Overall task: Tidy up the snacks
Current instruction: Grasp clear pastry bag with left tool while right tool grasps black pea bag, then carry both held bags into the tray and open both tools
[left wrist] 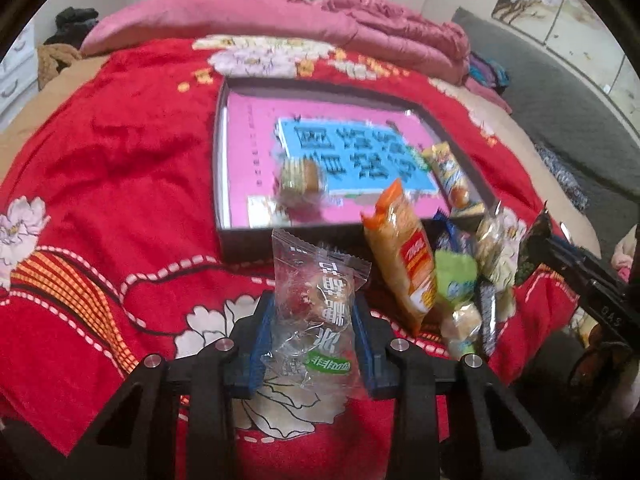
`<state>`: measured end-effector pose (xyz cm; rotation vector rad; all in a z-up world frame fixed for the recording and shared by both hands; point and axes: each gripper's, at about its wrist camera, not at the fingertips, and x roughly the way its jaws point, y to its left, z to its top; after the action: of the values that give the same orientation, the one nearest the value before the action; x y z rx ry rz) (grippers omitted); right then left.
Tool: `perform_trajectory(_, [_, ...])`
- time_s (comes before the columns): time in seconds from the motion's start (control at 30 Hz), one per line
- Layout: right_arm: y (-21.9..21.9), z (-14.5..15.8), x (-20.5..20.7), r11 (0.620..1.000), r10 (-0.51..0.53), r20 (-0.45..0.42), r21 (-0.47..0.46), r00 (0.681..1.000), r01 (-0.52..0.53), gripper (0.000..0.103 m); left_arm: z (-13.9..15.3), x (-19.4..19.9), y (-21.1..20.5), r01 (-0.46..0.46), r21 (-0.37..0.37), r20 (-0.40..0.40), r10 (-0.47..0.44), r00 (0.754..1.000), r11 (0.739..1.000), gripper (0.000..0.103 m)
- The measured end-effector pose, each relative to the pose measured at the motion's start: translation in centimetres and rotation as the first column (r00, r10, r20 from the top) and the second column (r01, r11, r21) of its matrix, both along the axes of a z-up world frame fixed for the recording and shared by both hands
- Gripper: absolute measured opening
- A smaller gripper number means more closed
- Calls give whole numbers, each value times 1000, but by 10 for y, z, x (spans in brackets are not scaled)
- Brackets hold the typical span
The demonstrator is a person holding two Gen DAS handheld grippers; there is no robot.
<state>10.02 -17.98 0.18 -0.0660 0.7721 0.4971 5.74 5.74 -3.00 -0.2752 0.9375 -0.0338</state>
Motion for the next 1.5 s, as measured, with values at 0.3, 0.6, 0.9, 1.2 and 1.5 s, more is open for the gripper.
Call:
perform_trajectory(0.3, [-1,13,1,1000,-10,30,27,999,9,42,17,-2,16,-72,-43,78,75,994,997,37])
perform_trajectory(0.6, [1,22,10,999,-23,54,46,998,20,42,24,5,23,-96,-40,117,101,988,995,37])
perform_trajectory(0.9, [-2,29,26,997,-59,68,60,996,55,42,19,25,32,-118,-29,125,120,985,993,37])
perform_trajectory(1.2, [-2,27,42,995,-82,59,61,995,79,42,15,43,38,-130,-15,131,131,983,991,38])
perform_trajectory(1.5, [-1,21,62,991,-107,31,85,994,104,42,8,53,35,-120,5,122,118,985,993,38])
